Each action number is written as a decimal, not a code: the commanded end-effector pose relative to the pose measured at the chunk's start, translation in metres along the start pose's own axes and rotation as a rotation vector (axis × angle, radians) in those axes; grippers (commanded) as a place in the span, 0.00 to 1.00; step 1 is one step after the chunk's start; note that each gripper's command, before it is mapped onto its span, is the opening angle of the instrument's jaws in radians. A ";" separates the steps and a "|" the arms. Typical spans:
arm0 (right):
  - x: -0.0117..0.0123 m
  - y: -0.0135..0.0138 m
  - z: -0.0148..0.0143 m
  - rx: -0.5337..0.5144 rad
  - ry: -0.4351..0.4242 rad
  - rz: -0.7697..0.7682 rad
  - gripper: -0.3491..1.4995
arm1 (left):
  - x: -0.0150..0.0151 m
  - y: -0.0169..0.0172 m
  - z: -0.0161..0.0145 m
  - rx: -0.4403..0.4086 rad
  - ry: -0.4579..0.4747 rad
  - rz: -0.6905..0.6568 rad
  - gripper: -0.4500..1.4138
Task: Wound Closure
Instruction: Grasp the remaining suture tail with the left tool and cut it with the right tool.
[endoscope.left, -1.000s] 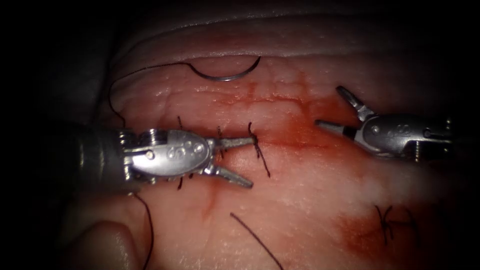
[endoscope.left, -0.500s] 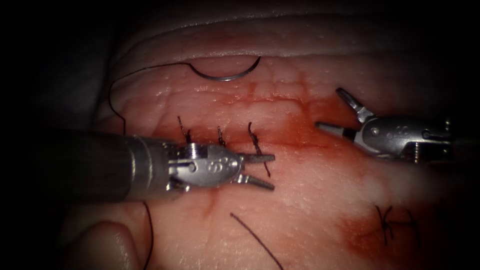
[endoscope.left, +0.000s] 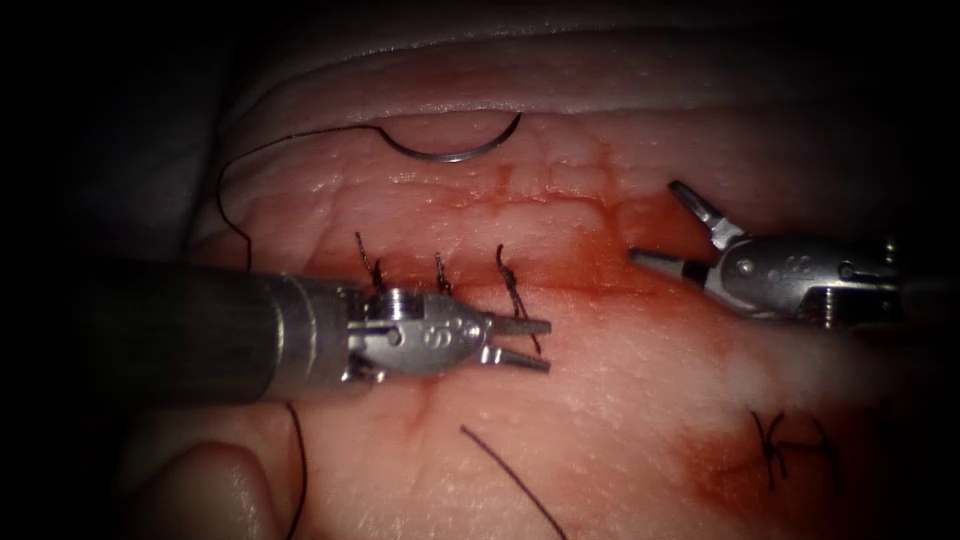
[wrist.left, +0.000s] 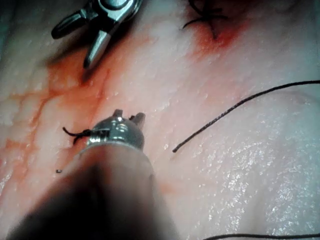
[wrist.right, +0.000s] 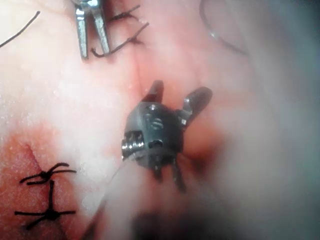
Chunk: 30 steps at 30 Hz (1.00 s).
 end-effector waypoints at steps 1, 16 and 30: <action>-0.0003 -0.0009 0.0005 0.001 0.001 0.001 0.92 | -0.0002 0.0000 0.0007 -0.001 0.000 0.016 0.00; -0.0008 -0.0055 0.0012 0.282 0.001 -0.043 0.92 | -0.0001 -0.0021 -0.0045 0.015 0.046 0.028 0.00; 0.0003 -0.0111 0.0031 0.359 0.083 -0.206 0.83 | 0.0002 -0.0025 -0.0058 0.043 0.045 0.010 0.00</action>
